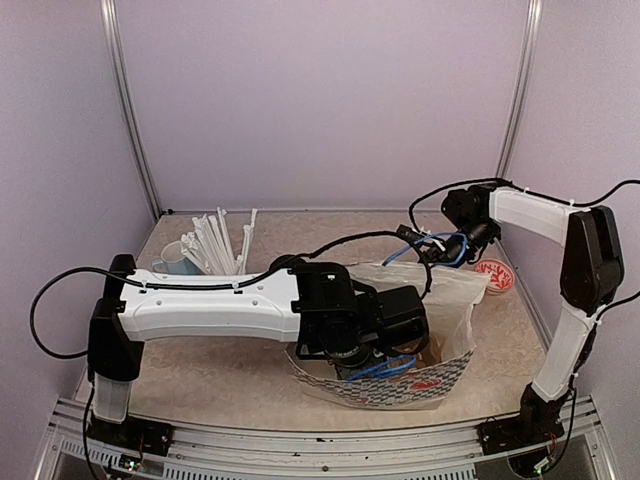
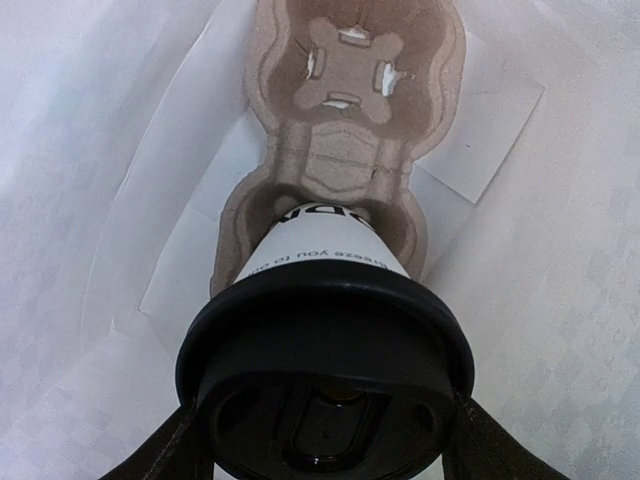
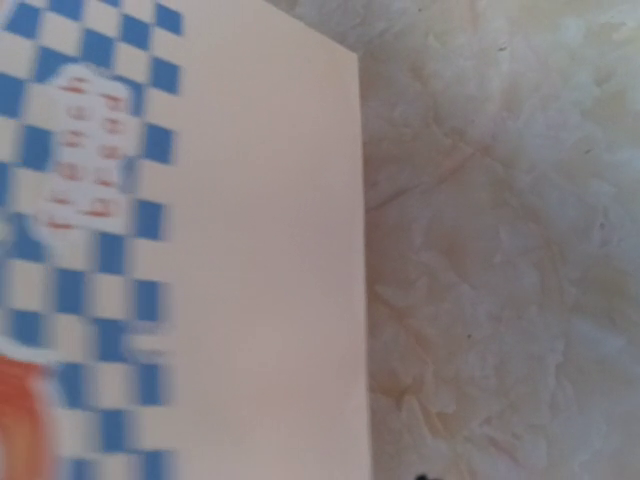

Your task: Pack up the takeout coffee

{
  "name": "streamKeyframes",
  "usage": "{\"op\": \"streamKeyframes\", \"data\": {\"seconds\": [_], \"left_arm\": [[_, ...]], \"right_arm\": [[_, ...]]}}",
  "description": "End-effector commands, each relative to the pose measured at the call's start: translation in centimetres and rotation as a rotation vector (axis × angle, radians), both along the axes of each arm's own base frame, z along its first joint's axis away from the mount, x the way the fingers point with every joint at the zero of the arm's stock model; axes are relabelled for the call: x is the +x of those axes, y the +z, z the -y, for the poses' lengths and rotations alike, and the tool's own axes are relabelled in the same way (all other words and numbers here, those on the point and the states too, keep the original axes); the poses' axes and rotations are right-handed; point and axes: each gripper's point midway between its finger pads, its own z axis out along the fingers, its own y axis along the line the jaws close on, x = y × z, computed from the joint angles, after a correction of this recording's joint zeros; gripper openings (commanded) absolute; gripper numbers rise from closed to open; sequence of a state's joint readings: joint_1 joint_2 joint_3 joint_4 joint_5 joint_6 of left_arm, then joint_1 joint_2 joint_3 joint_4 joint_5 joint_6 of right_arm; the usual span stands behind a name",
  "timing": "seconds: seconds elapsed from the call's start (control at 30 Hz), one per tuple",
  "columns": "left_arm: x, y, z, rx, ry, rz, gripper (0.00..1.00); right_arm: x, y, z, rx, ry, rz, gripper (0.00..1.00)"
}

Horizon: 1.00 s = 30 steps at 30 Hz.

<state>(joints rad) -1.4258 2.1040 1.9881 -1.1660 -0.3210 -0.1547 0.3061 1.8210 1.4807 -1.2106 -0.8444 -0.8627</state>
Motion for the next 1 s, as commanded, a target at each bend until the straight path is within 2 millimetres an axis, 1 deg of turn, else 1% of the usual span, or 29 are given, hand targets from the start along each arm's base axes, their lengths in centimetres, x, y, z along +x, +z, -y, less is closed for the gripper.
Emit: {"op": "streamKeyframes", "data": {"seconds": [0.0, 0.07, 0.17, 0.23, 0.27, 0.3, 0.37, 0.43, 0.5, 0.6, 0.63, 0.67, 0.83, 0.97], "left_arm": [[-0.1, -3.7, -0.5, 0.087, 0.024, -0.104, 0.65], [0.7, -3.9, -0.1, 0.079, 0.027, -0.112, 0.65], [1.5, -4.9, 0.0, 0.085, 0.043, -0.134, 0.65], [1.5, -5.2, 0.0, 0.086, 0.046, -0.151, 0.65], [1.4, -5.0, 0.1, 0.078, 0.046, -0.156, 0.65], [1.4, -4.6, 0.2, 0.068, 0.048, -0.152, 0.67], [1.5, -3.1, 0.3, 0.040, 0.055, -0.134, 0.71], [1.5, -1.7, 0.4, 0.013, 0.061, -0.110, 0.77], [1.6, 0.4, 0.5, -0.029, 0.063, -0.088, 0.81], [1.6, 2.2, 0.7, -0.071, 0.054, -0.073, 0.86], [1.5, 2.7, 0.8, -0.084, 0.052, -0.073, 0.96], [1.5, 3.2, 0.9, -0.100, 0.050, -0.075, 0.99], [1.3, 5.1, 1.0, -0.147, 0.039, -0.074, 0.99], [2.5, 7.8, 0.8, -0.196, 0.060, -0.014, 0.99]], "right_arm": [[-0.4, 0.5, 0.5, 0.013, -0.013, -0.003, 0.39], [-0.3, 0.3, 0.5, 0.013, -0.013, -0.006, 0.39], [-0.3, 0.2, 0.5, 0.017, -0.014, -0.014, 0.39], [-0.5, 0.4, 0.6, 0.018, -0.014, -0.013, 0.39], [-0.6, 0.5, 0.7, 0.019, -0.014, -0.010, 0.39], [-0.7, 0.6, 0.7, 0.018, -0.014, -0.007, 0.39], [-0.9, 0.9, 0.9, 0.015, -0.017, 0.001, 0.39], [-0.9, 1.1, 1.0, 0.011, -0.023, 0.007, 0.39], [-0.9, 1.4, 1.1, 0.011, -0.028, 0.012, 0.39], [-0.8, 1.7, 1.2, 0.014, -0.038, 0.020, 0.39], [-0.8, 1.7, 1.2, 0.012, -0.040, 0.021, 0.39], [-0.7, 1.8, 1.2, 0.012, -0.043, 0.021, 0.39], [-0.5, 1.9, 1.2, 0.011, -0.052, 0.021, 0.40], [-0.2, 2.0, 1.3, 0.005, -0.059, 0.024, 0.40]]}}
